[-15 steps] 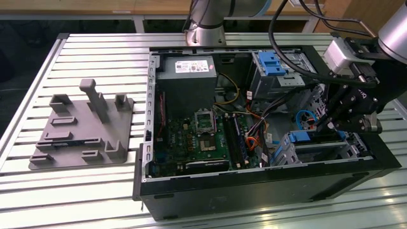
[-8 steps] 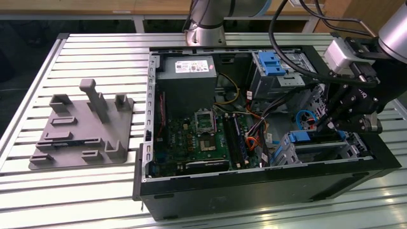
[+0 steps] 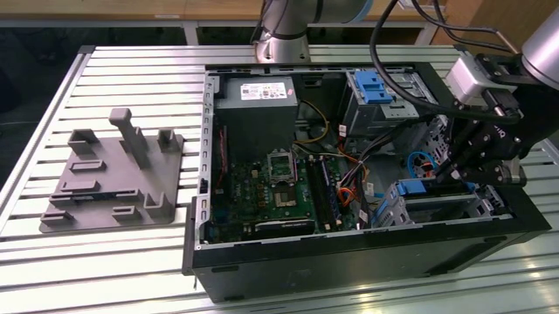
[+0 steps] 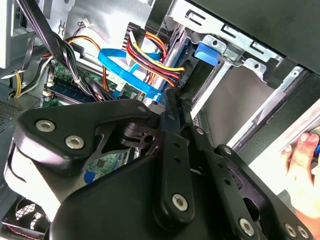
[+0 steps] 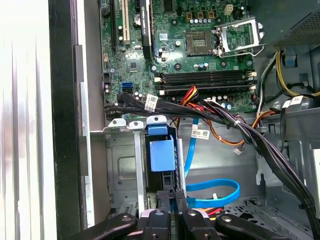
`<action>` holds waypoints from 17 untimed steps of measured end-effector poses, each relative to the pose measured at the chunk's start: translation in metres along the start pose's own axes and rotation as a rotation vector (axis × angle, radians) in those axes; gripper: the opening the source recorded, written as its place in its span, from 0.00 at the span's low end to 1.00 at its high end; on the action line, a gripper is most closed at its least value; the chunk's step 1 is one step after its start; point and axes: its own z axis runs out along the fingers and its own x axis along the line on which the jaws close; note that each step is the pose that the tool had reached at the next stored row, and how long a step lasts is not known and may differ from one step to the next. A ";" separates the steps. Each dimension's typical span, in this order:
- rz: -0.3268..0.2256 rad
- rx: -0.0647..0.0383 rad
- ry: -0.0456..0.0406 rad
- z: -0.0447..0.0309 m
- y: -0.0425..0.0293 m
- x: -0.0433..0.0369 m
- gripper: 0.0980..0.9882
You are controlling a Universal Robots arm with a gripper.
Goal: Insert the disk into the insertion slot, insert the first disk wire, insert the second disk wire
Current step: 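Insert the second disk wire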
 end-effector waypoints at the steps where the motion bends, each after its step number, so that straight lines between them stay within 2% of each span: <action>1: 0.000 0.000 -0.0002 0.0001 0.0000 0.0000 0.07; 8: 0.000 0.000 -0.0001 -0.0006 0.0004 -0.0034 0.07; 17: 0.000 0.000 0.0004 0.0000 0.0004 -0.0035 0.07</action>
